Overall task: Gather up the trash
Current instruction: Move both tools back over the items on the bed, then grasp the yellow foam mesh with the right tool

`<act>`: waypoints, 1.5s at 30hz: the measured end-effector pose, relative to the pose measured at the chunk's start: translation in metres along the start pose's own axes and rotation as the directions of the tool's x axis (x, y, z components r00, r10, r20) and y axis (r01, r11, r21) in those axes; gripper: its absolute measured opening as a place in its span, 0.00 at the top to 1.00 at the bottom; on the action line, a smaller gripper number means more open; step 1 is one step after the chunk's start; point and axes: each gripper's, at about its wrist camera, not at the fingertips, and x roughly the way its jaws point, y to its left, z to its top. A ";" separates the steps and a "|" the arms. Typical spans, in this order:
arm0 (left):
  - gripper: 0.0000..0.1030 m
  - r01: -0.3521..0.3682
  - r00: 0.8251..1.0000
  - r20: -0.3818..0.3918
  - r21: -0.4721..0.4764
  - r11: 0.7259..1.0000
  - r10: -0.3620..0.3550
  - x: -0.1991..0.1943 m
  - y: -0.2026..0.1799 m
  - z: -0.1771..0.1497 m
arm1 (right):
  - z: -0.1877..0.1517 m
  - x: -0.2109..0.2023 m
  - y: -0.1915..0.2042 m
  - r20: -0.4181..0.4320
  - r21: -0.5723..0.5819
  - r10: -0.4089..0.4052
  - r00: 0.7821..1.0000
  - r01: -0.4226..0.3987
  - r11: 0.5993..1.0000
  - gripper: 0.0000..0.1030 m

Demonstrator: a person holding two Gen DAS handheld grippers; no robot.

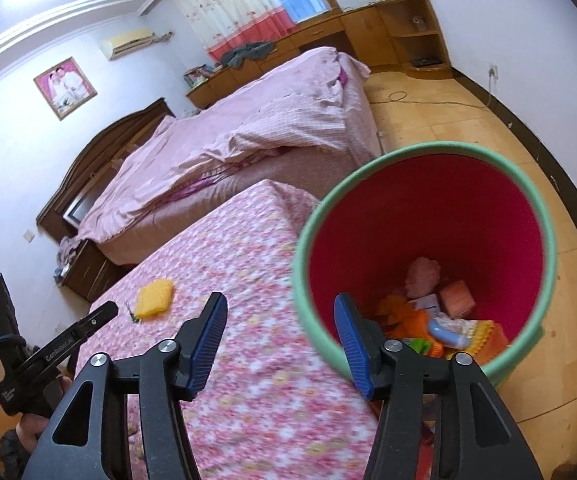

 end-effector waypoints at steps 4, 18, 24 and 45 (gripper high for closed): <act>0.59 -0.039 0.999 -0.002 -0.039 0.998 0.039 0.006 0.030 0.003 | -0.001 0.019 0.024 -0.036 -0.035 0.011 0.999 -0.013 0.999 0.42; 0.59 -0.187 0.980 0.027 -0.187 0.964 0.195 0.033 0.111 0.005 | -0.006 0.093 0.109 -0.125 -0.155 0.026 0.992 -0.045 0.987 0.42; 0.59 -0.205 0.976 0.018 -0.225 0.952 0.215 0.047 0.133 0.001 | -0.013 0.132 0.135 -0.158 -0.202 0.009 0.987 -0.041 0.978 0.42; 0.59 -0.181 0.983 -0.027 -0.284 0.942 0.181 0.060 0.162 -0.010 | -0.038 0.200 0.187 -0.215 -0.353 0.007 0.977 -0.084 0.932 0.83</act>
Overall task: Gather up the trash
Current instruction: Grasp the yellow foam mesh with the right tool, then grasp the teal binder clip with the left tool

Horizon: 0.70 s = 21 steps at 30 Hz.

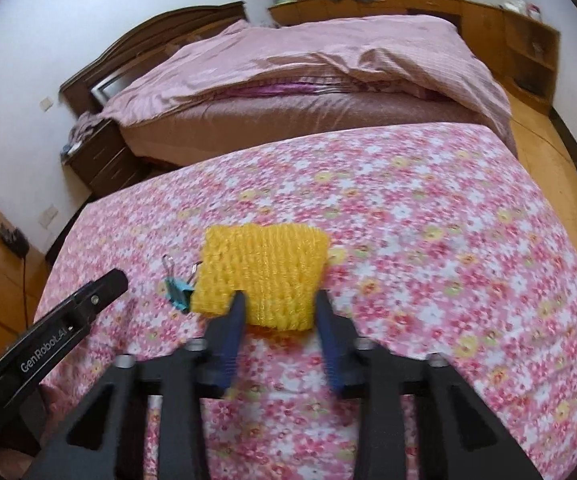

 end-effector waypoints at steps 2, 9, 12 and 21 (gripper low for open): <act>0.59 0.003 1.000 -0.002 0.010 1.000 -0.003 0.002 -0.003 0.000 | 0.000 -0.007 0.001 0.037 -0.021 -0.022 0.999 0.023 1.000 0.89; 0.50 0.042 0.999 0.000 0.050 0.998 -0.042 0.000 -0.021 -0.003 | 0.001 -0.034 -0.015 0.118 0.030 -0.043 0.992 0.040 0.999 0.90; 0.50 0.075 0.997 -0.004 0.075 0.994 -0.075 0.000 -0.030 -0.005 | 0.003 -0.042 -0.028 0.134 0.081 -0.032 0.990 0.021 0.996 0.90; 0.50 0.100 0.995 -0.036 0.206 0.973 -0.095 0.008 -0.065 -0.008 | 0.006 -0.054 -0.041 0.161 0.140 -0.005 0.987 -0.018 0.990 0.90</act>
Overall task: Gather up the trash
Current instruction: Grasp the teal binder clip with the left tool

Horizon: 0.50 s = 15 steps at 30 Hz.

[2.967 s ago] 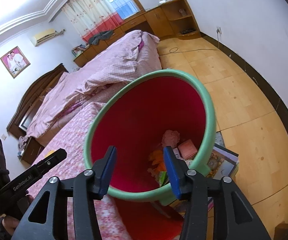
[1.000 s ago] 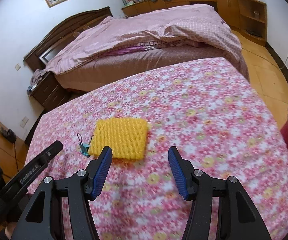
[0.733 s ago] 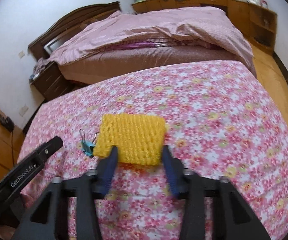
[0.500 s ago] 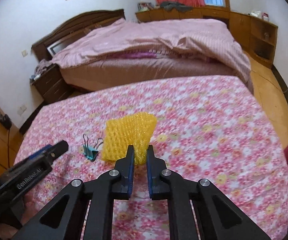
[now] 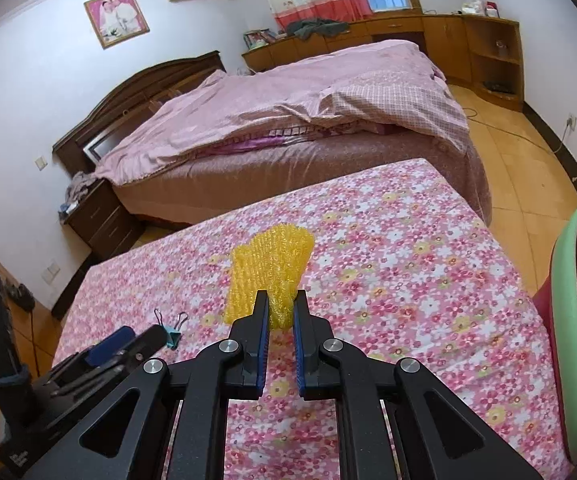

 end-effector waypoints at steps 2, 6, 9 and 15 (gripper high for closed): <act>0.50 -0.023 1.000 -0.016 0.024 0.999 0.024 0.005 -0.005 0.000 | 0.000 -0.002 -0.001 0.001 0.005 0.009 1.000 -0.009 1.000 0.90; 0.50 -0.041 0.997 -0.060 0.029 0.999 0.043 0.018 -0.007 0.001 | 0.001 -0.007 -0.004 0.011 0.018 0.025 1.000 -0.025 1.000 0.90; 0.50 -0.025 0.998 -0.061 0.031 0.999 0.027 0.022 -0.010 0.005 | 0.003 -0.012 -0.006 0.017 0.026 0.034 0.999 -0.035 0.999 0.90; 0.74 0.000 0.998 -0.069 0.039 0.999 0.002 0.024 -0.014 0.007 | 0.003 -0.029 -0.010 0.042 0.034 0.039 0.998 -0.040 0.999 0.90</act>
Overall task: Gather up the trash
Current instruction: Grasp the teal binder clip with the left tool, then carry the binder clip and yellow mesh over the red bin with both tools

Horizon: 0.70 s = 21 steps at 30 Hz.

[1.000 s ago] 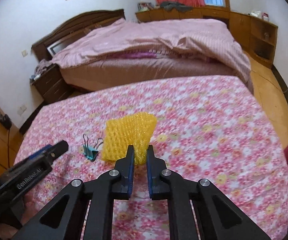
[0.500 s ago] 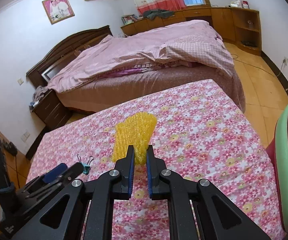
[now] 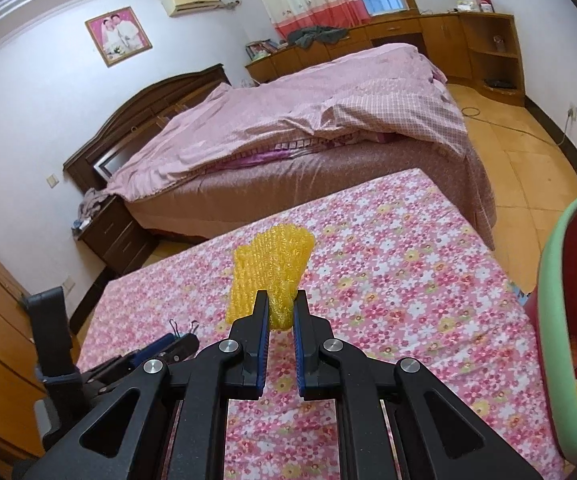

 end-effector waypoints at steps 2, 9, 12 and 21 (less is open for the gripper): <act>0.74 0.011 1.000 0.002 0.001 1.000 -0.011 -0.006 -0.003 -0.003 | -0.002 -0.008 -0.003 0.001 0.007 -0.001 1.000 0.001 1.000 0.90; 0.74 0.048 0.998 0.043 -0.003 0.999 -0.048 -0.048 -0.012 -0.019 | -0.012 -0.045 -0.015 0.024 0.029 -0.012 1.000 0.012 1.000 0.90; 0.74 0.068 0.995 0.068 -0.019 0.997 -0.067 -0.069 -0.019 -0.025 | -0.018 -0.065 -0.021 0.040 0.038 -0.021 0.999 0.019 0.999 0.90; 0.74 0.125 0.982 0.143 -0.019 0.992 -0.121 -0.131 -0.045 -0.051 | -0.032 -0.128 -0.047 0.096 0.082 -0.071 0.993 0.063 0.995 0.90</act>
